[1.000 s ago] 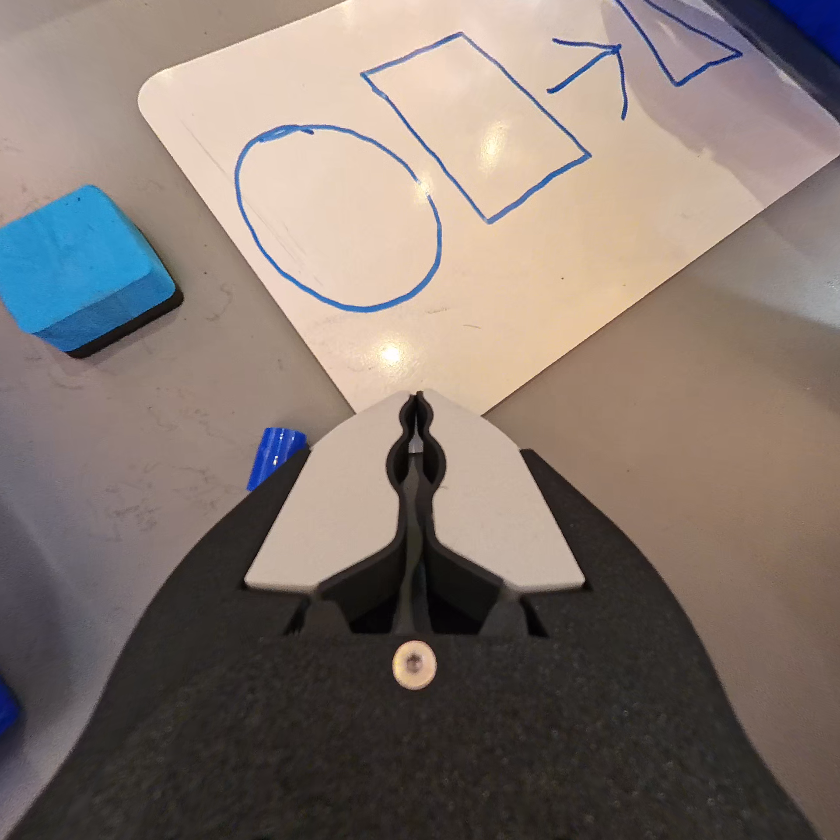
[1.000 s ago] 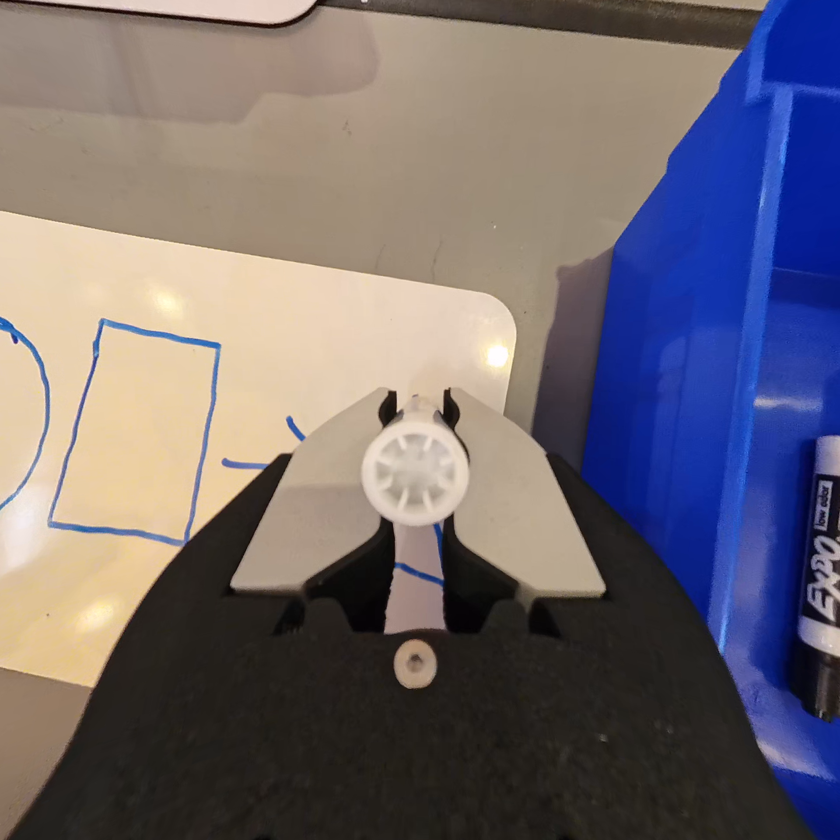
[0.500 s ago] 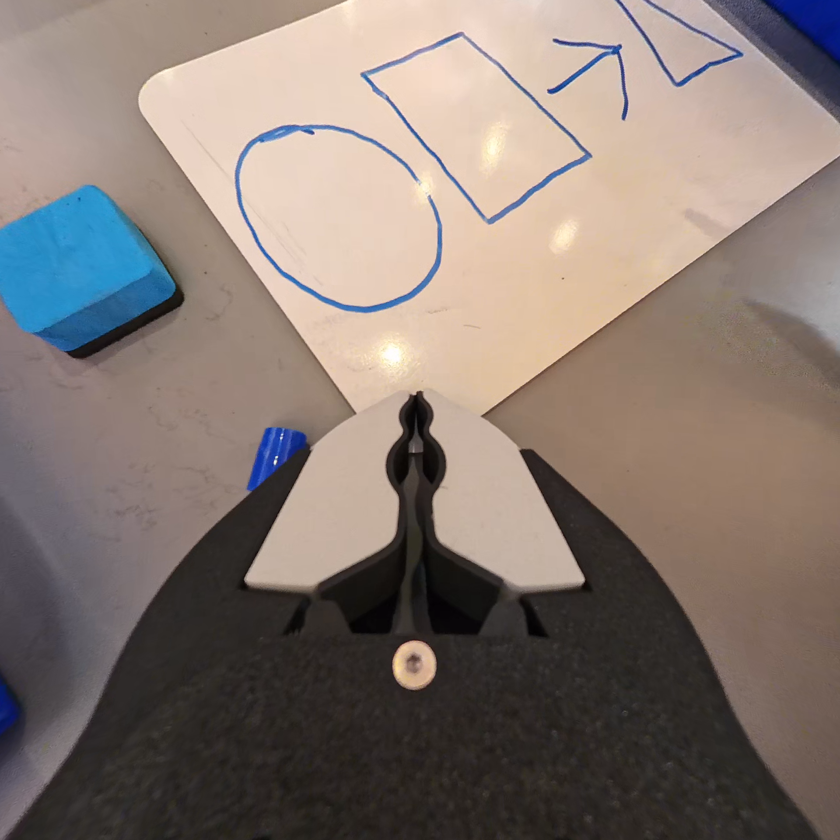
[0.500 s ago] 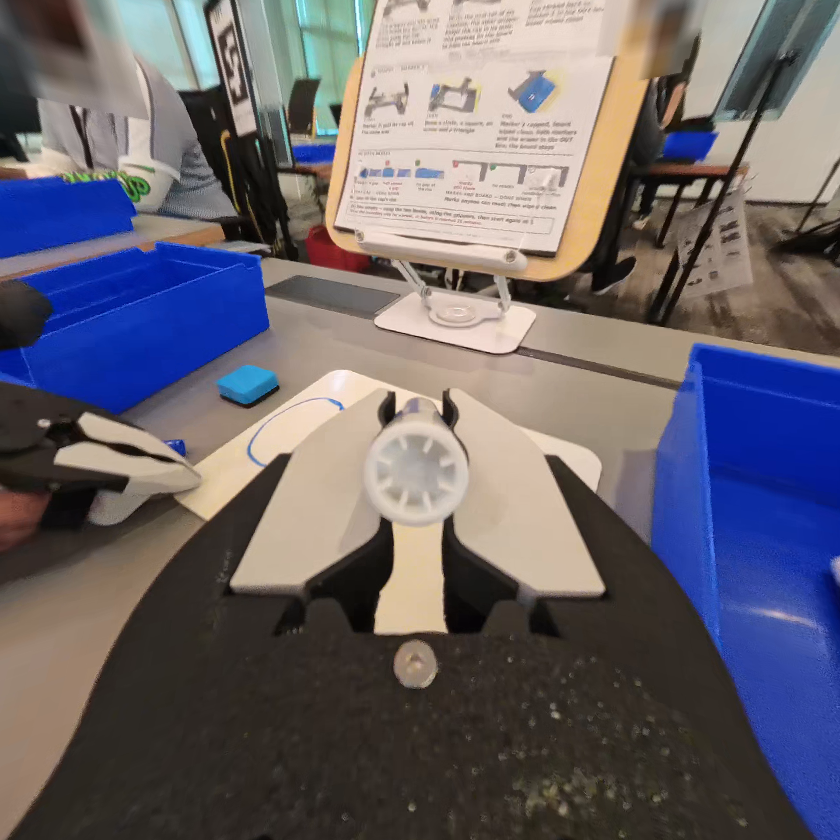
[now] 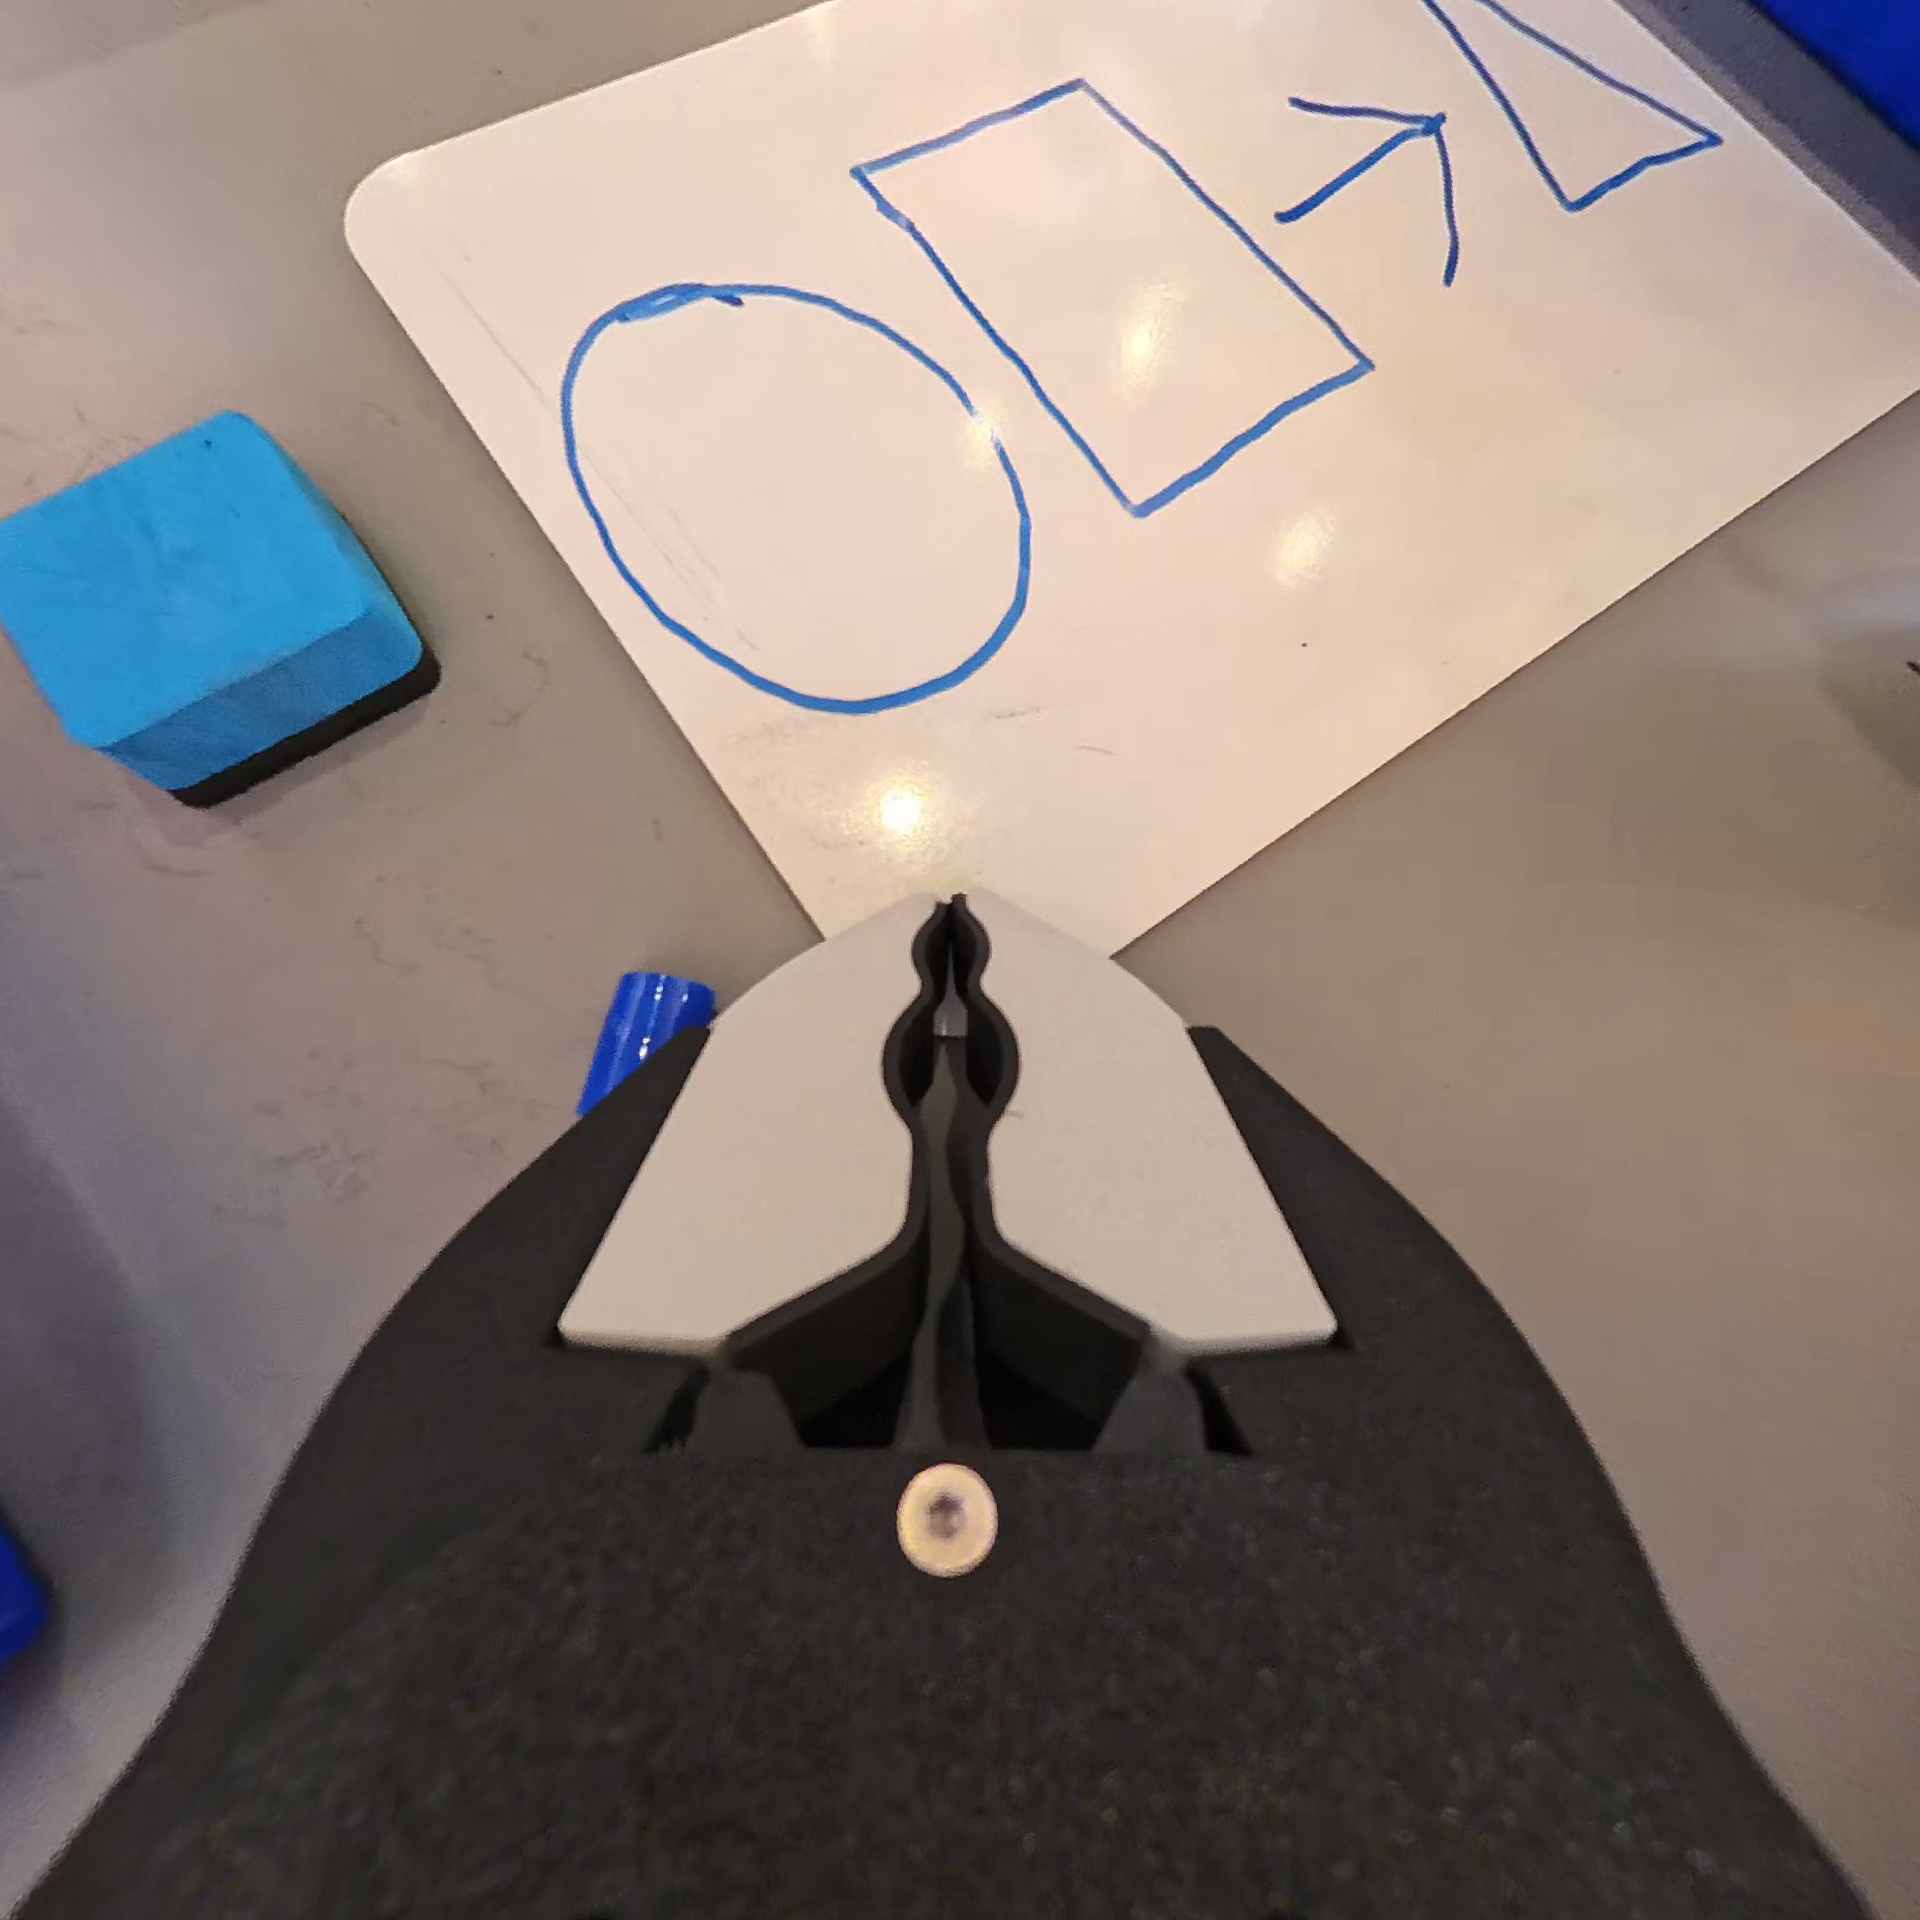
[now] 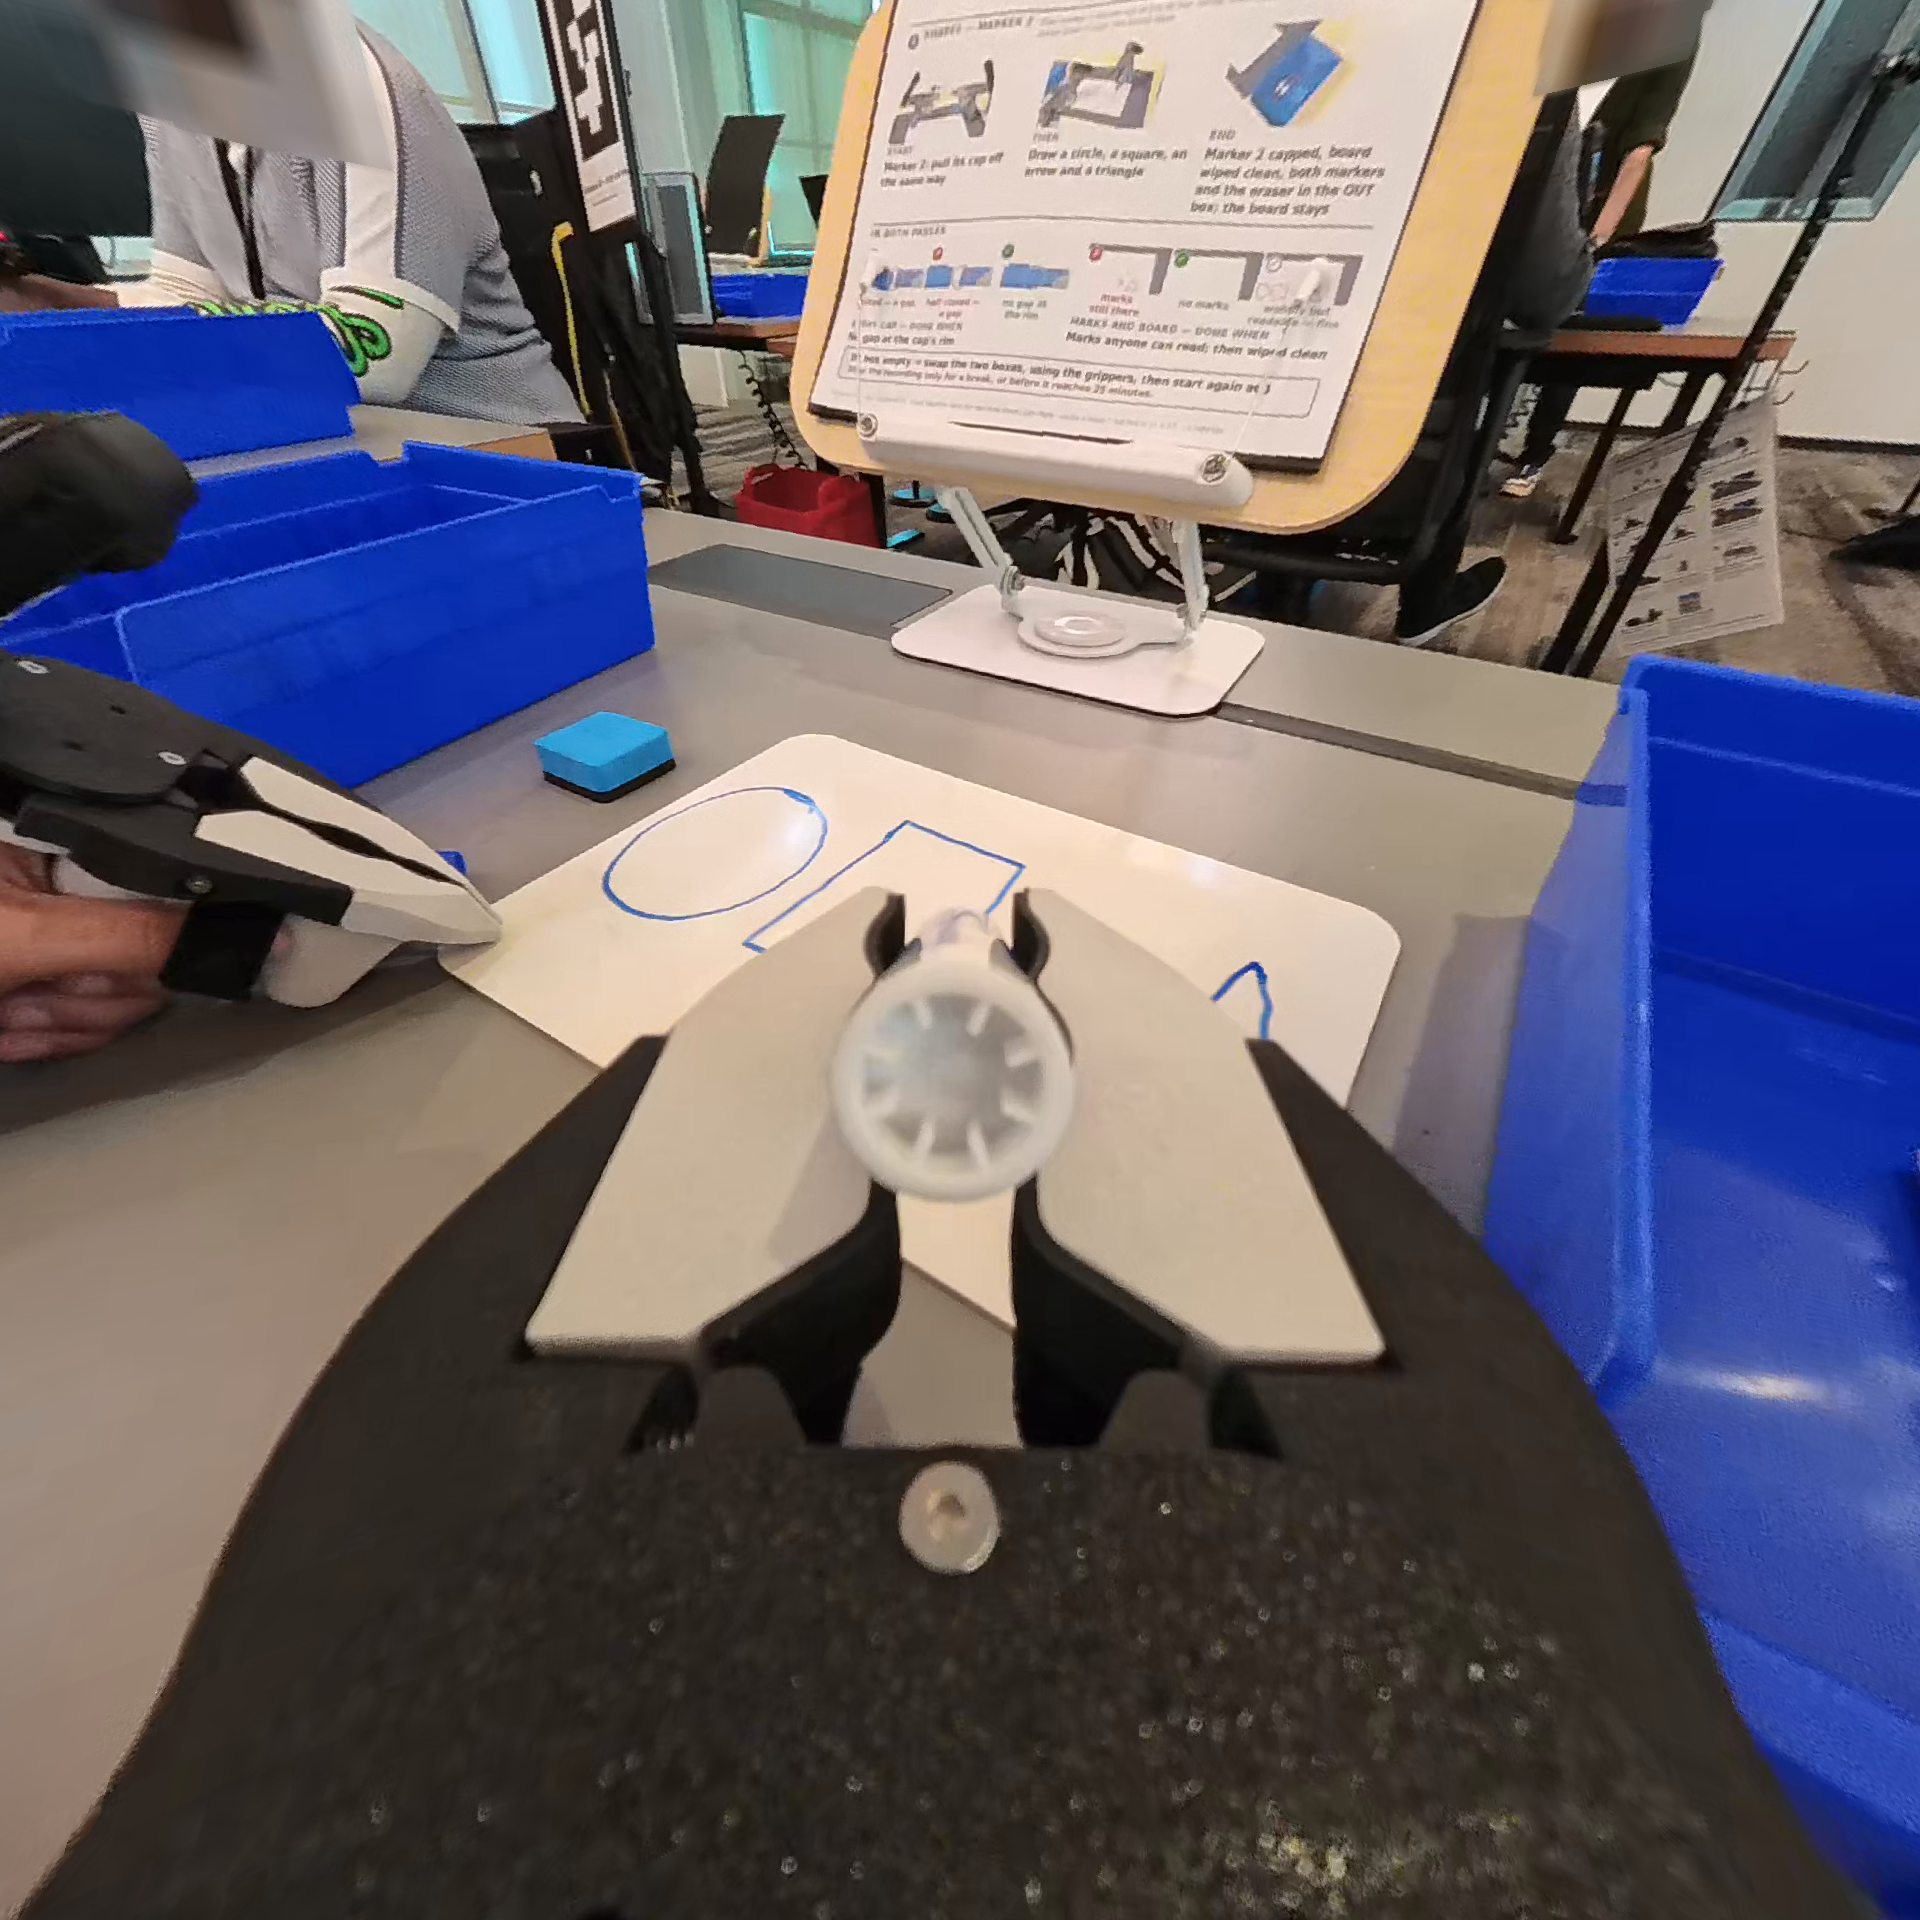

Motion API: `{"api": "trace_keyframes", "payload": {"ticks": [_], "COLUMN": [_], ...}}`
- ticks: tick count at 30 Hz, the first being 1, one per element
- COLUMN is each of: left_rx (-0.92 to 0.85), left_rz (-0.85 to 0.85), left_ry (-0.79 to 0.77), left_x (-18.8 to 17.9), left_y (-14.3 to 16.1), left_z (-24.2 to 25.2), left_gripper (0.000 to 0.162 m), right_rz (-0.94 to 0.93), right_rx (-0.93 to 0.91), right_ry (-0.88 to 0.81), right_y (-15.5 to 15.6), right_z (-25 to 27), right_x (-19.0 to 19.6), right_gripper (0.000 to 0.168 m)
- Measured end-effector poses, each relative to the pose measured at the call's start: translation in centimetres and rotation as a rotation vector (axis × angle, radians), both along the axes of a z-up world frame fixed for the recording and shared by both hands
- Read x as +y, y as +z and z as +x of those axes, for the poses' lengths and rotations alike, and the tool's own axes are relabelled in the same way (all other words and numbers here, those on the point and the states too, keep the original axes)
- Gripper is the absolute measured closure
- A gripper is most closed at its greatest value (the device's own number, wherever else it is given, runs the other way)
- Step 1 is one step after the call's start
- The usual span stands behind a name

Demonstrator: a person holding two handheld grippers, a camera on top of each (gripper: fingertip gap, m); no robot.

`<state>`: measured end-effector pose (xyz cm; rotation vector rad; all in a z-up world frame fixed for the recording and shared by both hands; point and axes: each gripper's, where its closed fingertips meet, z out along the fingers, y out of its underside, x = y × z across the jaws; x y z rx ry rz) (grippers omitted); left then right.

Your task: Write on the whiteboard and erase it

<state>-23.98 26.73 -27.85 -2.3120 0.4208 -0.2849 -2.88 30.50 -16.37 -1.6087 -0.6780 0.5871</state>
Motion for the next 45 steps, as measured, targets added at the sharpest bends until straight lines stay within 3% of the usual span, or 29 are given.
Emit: {"api": "trace_keyframes", "payload": {"ticks": [3, 5, 7, 10, 13, 16, 19, 23, 25, 29, 32, 37, 45], "left_rx": [-0.094, -0.107, -0.028, 0.094, 0.208, 0.233, 0.173, 0.156, 0.107, -0.243, -0.334, -0.372, -0.385], "left_rz": [0.066, 0.173, 0.192, 0.130, -0.055, -0.070, -0.042, -0.010, 0.025, 0.201, 0.261, 0.276, 0.283], "left_ry": [-0.064, -0.024, 0.066, 0.129, 0.112, 0.118, 0.074, -0.002, -0.052, -0.285, -0.418, -0.510, -0.522], "left_x": [-0.4, -0.3, -0.3, 0.1, -0.5, -0.7, -0.7, -0.6, -0.7, -1.0, -0.9, -1.1, -1.6], "left_y": [2.0, 5.5, 6.9, 5.7, 1.7, 0.3, -0.3, -0.2, 0.6, 7.1, 10.3, 11.3, 11.4], "left_z": [1.1, 0.2, -2.0, -4.8, -6.3, -7.0, -6.3, -5.5, -4.5, 2.1, 5.4, 7.2, 8.0], "left_gripper": [0.162, 0.137, 0.137, 0.136, 0.130, 0.126, 0.141, 0.142, 0.142, 0.142, 0.142, 0.142, 0.142], "right_rz": [-0.008, -0.013, -0.027, -0.039, -0.065, -0.077, -0.081, -0.109, -0.142, -0.314, -0.394, -0.359, -0.379], "right_rx": [0.023, 0.036, 0.037, 0.048, 0.068, 0.073, 0.073, 0.086, 0.136, 0.427, 0.565, 0.555, 0.495], "right_ry": [0.034, 0.045, 0.055, 0.070, 0.092, 0.100, 0.104, 0.137, 0.232, 0.528, 0.705, 0.747, 0.745], "right_y": [0.1, 0.1, -0.1, -0.1, -0.3, -0.4, -0.4, -0.8, -0.6, 1.8, 3.5, 4.7, 3.6], "right_z": [-0.4, -0.4, -0.4, -0.3, -0.3, -0.3, -0.3, -0.8, -1.9, -5.7, -7.9, -9.3, -9.8], "right_x": [-0.4, -0.5, -0.4, -0.4, -0.4, -0.5, -0.6, -0.8, -1.5, -2.7, -3.1, -3.7, -4.5], "right_gripper": [0.149, 0.149, 0.149, 0.149, 0.149, 0.149, 0.149, 0.149, 0.149, 0.149, 0.149, 0.149, 0.149]}}
